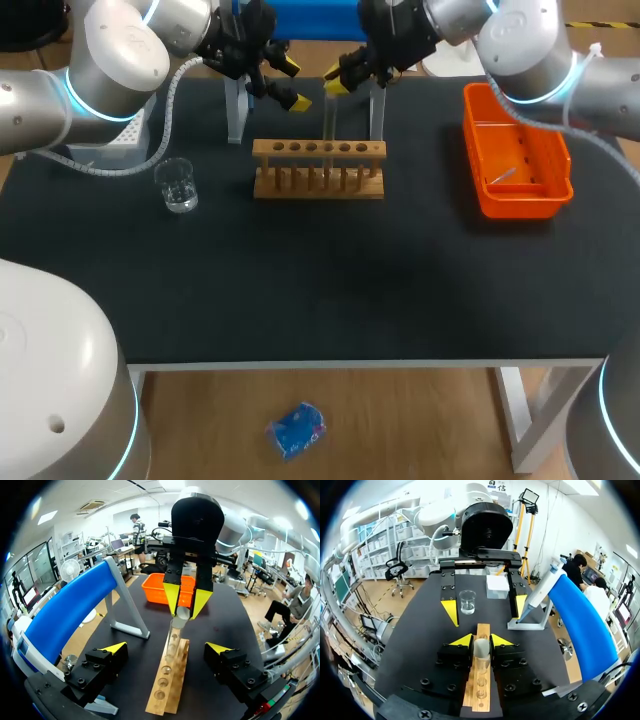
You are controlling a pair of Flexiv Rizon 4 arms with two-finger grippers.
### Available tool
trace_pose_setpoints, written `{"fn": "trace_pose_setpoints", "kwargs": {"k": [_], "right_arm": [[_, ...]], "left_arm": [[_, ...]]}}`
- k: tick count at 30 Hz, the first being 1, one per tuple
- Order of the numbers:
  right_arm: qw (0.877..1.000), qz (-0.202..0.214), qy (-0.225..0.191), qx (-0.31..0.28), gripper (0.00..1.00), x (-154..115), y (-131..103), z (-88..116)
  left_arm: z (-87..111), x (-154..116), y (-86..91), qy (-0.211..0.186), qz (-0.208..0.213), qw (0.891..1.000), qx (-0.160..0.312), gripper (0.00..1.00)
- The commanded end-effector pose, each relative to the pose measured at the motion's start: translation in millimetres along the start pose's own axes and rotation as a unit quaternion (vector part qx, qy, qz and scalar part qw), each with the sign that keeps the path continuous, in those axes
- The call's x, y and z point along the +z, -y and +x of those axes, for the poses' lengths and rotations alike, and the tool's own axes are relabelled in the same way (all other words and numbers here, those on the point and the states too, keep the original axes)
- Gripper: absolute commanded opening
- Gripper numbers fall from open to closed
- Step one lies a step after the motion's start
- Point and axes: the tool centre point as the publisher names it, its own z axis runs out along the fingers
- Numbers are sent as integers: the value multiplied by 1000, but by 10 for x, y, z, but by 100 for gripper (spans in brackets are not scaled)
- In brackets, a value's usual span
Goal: Invert the test tube, pick up the pipette, mount the tip to pipette, aspirate from beaker and dispense into the tube, eject the tip, return the pipette, and cap with the stopper.
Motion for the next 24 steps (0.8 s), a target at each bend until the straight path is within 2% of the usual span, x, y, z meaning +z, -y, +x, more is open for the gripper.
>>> {"fn": "trace_pose_setpoints", "kwargs": {"k": [1, 24], "right_arm": [[1000, 0, 0, 1, 0, -7, 12, 7], [1000, 2, -15, 14, 0, 75, 74, -30]], "left_arm": [[-6, -3, 3, -1, -1, 1000, 0, 100], [-6, -3, 3, -1, -1, 1000, 0, 100]]}}
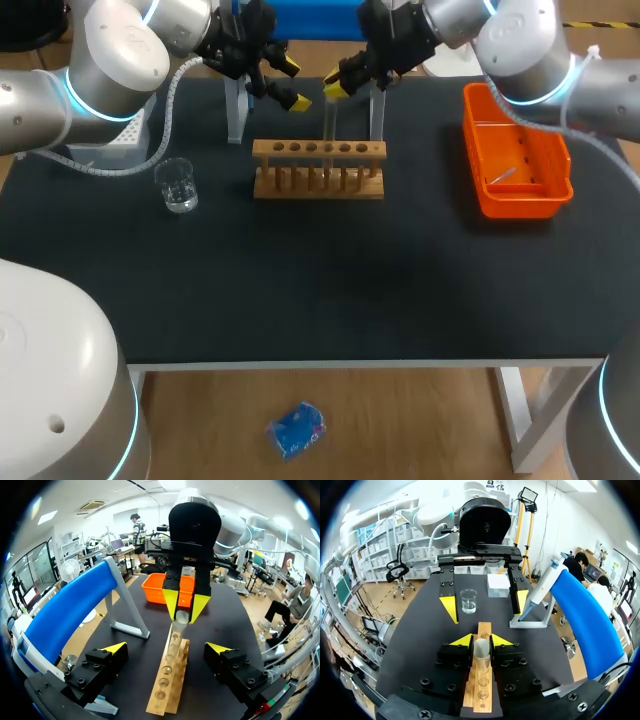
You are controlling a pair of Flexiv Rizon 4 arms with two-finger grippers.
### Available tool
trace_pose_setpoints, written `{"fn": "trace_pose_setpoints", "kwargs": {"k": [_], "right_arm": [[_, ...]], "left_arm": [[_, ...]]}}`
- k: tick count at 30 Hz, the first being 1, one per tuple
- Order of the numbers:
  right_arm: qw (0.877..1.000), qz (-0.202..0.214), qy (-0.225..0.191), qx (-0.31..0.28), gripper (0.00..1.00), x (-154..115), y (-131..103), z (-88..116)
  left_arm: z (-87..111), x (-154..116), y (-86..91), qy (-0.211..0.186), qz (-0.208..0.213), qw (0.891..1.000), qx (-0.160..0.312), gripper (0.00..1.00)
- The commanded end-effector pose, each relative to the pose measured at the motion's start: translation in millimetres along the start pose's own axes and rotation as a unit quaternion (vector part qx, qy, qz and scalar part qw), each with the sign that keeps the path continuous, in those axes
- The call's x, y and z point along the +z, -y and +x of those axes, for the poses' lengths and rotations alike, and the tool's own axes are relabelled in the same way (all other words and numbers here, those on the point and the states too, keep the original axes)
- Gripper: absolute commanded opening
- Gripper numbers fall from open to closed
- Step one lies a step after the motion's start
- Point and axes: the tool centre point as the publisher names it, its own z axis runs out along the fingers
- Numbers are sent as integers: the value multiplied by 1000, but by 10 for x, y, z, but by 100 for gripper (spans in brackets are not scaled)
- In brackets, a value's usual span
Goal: Invert the test tube, pick up the pipette, mount the tip to pipette, aspirate from beaker and dispense into the tube, eject the tip, return the pipette, and cap with the stopper.
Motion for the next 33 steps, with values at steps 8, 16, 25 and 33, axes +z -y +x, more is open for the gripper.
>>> {"fn": "trace_pose_setpoints", "kwargs": {"k": [8, 16, 25, 33], "right_arm": [[1000, 2, -9, 10, 0, 49, 66, -32], [1000, 1, -12, 16, 0, 72, 100, -29], [1000, -3, -15, 20, 0, 98, 122, -13], [1000, -1, -13, 24, 0, 113, 158, -13]], "left_arm": [[-6, -3, 2, -1, -1, 1000, 0, 100], [-6, -3, 2, -1, -1, 1000, 0, 100], [-6, -3, 2, -1, -1, 1000, 0, 100], [-6, -3, 2, -1, -1, 1000, 0, 100]]}}
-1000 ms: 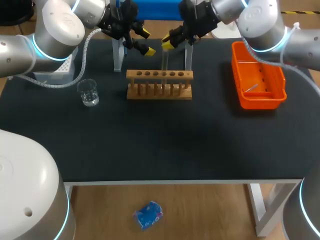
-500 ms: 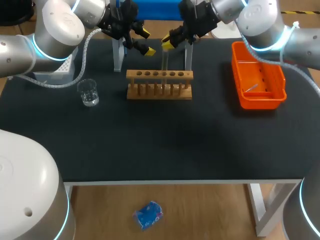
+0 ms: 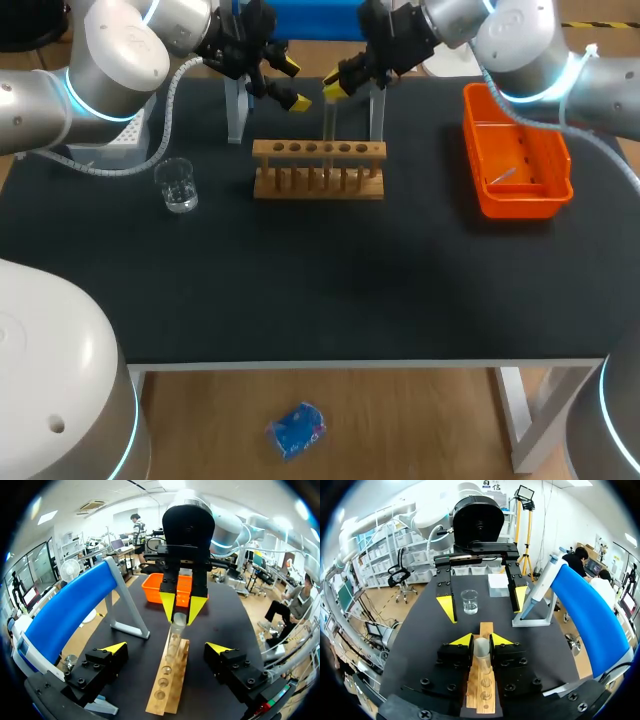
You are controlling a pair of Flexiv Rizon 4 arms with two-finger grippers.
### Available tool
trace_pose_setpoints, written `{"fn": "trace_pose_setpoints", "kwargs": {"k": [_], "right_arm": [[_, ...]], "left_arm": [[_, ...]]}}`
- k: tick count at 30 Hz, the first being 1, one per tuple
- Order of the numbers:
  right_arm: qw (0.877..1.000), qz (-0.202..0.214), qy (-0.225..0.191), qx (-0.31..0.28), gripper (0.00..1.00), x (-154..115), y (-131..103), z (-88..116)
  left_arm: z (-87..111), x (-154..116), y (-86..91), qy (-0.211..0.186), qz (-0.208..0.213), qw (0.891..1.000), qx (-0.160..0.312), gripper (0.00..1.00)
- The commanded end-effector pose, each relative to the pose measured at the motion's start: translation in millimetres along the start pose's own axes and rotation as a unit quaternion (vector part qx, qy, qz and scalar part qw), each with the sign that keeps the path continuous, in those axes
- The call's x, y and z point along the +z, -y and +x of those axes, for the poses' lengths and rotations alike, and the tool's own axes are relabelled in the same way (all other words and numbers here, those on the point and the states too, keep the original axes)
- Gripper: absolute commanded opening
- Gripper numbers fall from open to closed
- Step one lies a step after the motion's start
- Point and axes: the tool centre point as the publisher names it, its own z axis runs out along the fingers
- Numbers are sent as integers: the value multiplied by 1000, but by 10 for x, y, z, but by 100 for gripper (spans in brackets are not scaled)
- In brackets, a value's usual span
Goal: Invert the test tube, pick up the pipette, mount the tip to pipette, aspirate from beaker and dispense into the tube, eject the tip, return the pipette, and cap with the stopper.
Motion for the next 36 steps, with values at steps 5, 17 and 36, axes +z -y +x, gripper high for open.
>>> {"fn": "trace_pose_setpoints", "kwargs": {"k": [5, 17, 36], "right_arm": [[1000, 5, 2, 2, 0, 97, 139, -3], [1000, 3, 0, 7, 0, 114, 170, -4], [999, -34, 11, -15, 100, -62, 22, 73]], "left_arm": [[-6, -3, 3, -1, -1, 1000, 0, 100], [-6, -3, 3, -1, -1, 1000, 0, 100], [-6, -3, 3, -1, -1, 1000, 0, 100]]}}
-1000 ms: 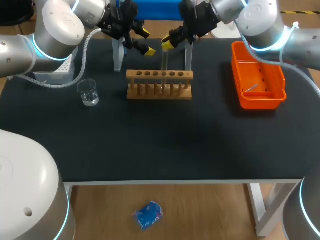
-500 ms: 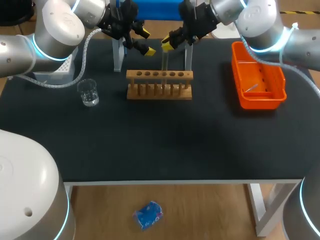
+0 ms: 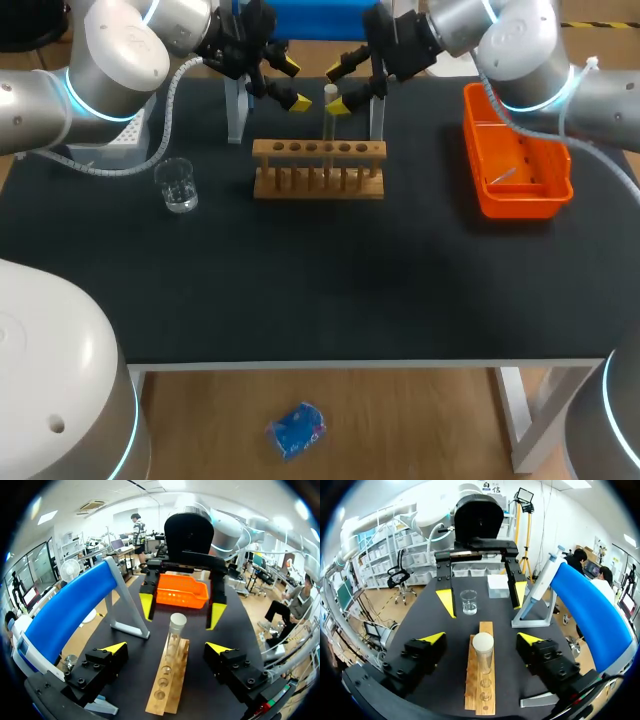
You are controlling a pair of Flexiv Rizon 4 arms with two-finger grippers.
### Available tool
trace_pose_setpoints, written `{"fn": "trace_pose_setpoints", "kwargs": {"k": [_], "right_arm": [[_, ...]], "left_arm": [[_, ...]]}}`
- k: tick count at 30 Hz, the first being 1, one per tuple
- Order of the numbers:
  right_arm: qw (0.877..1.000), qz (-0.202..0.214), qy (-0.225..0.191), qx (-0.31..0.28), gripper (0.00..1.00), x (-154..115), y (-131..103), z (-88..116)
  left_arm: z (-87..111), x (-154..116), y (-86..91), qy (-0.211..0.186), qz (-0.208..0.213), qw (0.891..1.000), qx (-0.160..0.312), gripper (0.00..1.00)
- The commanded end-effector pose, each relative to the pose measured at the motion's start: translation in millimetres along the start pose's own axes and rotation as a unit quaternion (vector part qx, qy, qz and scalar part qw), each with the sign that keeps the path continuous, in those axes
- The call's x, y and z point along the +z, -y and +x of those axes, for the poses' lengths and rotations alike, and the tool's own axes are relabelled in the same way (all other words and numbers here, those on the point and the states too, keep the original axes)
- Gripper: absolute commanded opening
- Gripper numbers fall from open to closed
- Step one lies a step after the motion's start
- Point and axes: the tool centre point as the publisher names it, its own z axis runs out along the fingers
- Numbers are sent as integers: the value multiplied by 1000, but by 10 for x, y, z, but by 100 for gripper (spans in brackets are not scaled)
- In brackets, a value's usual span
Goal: Invert the test tube, pick up the pipette, mount the tip to pipette, aspirate from beaker and dispense into the tube, eject the tip, return the pipette, and cap with the stopper.
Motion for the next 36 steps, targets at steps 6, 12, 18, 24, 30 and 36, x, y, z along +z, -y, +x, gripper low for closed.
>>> {"fn": "trace_pose_setpoints", "kwargs": {"k": [6, 12, 18, 24, 30, 36], "right_arm": [[998, -53, 7, -23, 100, -143, -110, 143], [993, -114, -1, -34, 74, -183, -148, 194], [983, -175, -14, -46, 27, -177, -153, 186], [973, -223, -26, -53, 0, -161, -175, 110], [968, -243, -36, -57, 0, -119, -225, 19], [965, -250, -47, -56, 0, -81, -249, -34]], "left_arm": [[-6, -2, 2, -1, -1, 1000, 0, 100], [-6, -2, 2, -1, -1, 1000, 0, 100], [-6, -2, 2, -1, -1, 1000, 0, 100], [-6, -2, 2, -1, -1, 1000, 0, 100], [-6, -2, 2, -1, -1, 1000, 0, 100], [-6, -2, 2, -1, -1, 1000, 0, 100]]}}
